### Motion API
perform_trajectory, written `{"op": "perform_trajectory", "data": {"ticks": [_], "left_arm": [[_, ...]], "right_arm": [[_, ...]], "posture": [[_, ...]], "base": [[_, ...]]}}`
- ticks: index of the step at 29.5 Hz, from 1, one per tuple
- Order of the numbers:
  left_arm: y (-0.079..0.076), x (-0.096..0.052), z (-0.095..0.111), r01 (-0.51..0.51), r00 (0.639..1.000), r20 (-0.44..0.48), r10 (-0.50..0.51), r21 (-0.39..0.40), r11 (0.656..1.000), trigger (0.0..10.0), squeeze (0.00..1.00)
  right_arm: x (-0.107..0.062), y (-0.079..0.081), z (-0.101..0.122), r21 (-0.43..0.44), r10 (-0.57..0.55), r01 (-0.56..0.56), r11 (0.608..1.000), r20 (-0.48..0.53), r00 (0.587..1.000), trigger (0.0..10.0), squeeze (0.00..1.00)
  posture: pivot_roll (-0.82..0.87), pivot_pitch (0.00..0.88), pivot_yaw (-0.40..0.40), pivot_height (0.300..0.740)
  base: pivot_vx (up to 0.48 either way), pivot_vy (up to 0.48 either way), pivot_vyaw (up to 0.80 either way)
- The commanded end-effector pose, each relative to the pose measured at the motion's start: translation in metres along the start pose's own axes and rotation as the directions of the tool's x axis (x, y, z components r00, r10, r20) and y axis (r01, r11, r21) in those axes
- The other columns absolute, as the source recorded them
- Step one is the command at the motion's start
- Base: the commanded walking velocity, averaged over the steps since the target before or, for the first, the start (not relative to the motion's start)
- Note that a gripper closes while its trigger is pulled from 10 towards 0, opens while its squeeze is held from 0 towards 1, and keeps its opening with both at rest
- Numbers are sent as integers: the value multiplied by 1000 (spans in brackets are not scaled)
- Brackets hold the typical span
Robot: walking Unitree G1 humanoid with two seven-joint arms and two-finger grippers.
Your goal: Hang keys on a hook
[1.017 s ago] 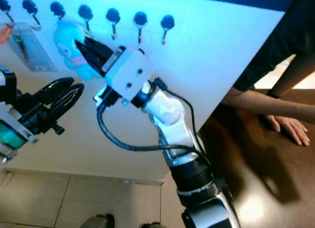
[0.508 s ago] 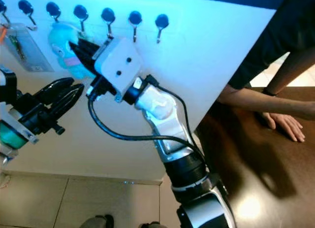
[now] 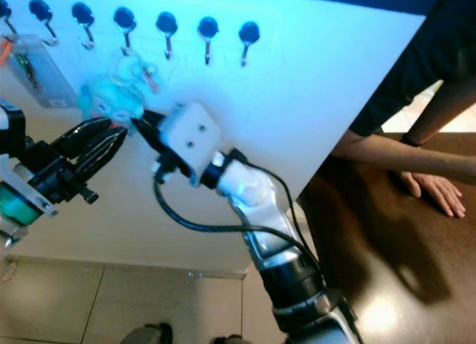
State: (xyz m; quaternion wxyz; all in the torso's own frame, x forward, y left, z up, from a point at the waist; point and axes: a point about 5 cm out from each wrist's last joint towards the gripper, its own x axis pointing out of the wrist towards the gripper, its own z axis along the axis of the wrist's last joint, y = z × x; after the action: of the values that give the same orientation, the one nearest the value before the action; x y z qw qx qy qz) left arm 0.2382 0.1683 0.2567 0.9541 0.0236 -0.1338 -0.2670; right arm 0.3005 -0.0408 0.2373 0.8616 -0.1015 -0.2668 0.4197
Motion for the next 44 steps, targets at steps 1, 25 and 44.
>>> {"op": "perform_trajectory", "data": {"ticks": [1, 25, 44], "left_arm": [[-1, -2, -3, 3, 1000, -19, -3, 9, 1000, 10000, 0], [44, -16, -17, -532, 839, -24, 544, 172, 829, 10000, 0], [39, -20, -21, -625, 764, 38, 644, 290, 725, 10000, 0]], "right_arm": [[-4, -4, 10, 7, -34, 34, 999, 65, 997, 10000, 1000], [-120, -10, -14, 50, -438, 458, 887, -221, 872, 10000, 0], [-110, -16, -15, -21, -476, 485, 874, -236, 848, 10000, 0]], "posture": [[126, 52, 19, 740], [86, 25, -7, 740], [102, 23, -32, 740]], "base": [[0, 0, 0], [0, 0, 0], [0, 0, 0]]}}
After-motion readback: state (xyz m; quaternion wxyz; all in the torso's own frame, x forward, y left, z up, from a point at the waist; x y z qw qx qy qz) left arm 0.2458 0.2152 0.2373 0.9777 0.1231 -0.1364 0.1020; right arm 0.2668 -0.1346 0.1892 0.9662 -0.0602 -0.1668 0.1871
